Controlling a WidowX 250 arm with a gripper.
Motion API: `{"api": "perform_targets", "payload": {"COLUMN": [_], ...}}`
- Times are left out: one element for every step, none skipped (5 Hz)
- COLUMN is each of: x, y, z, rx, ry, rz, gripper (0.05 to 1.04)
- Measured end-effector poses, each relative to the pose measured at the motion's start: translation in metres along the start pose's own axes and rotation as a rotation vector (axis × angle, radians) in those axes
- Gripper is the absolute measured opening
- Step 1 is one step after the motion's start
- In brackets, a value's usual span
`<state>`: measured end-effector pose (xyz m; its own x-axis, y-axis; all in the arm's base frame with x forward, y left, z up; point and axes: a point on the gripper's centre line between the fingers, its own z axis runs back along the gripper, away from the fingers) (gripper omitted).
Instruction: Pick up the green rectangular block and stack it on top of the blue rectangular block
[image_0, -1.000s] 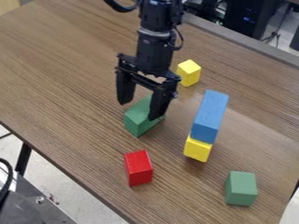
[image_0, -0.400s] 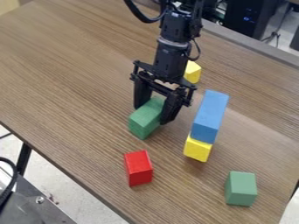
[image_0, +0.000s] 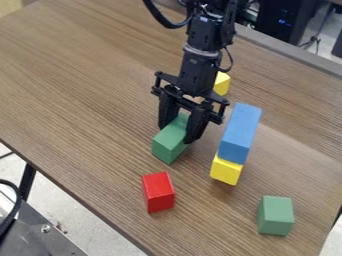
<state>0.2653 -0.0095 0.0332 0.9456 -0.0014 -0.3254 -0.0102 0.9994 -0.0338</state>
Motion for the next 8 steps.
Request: {"api": "perform_targets", "payload": {"x": [-0.017,-0.039,-0.064,-0.082,-0.086,-0.073,-0.068,-0.063], "y": [-0.012,-0.03,-0.043,-0.039,-0.036,-0.051,-0.096,-0.146], "z": [0.034,0.074,0.096,0.107,0.109,0.108,0.119,0.128], "rx": [0.019,0.017,0.032,0.025,0.029,0.02,0.011,0.012], "ry": [-0.175,-0.376,-0.438,-0.438,-0.441,-0.42,-0.459,-0.47], "rz": [0.138,0.185,0.221,0.248,0.277,0.317,0.228,0.148], "gripper": [0.564,0.564,0.564,0.565,0.564,0.564,0.564,0.564]}}
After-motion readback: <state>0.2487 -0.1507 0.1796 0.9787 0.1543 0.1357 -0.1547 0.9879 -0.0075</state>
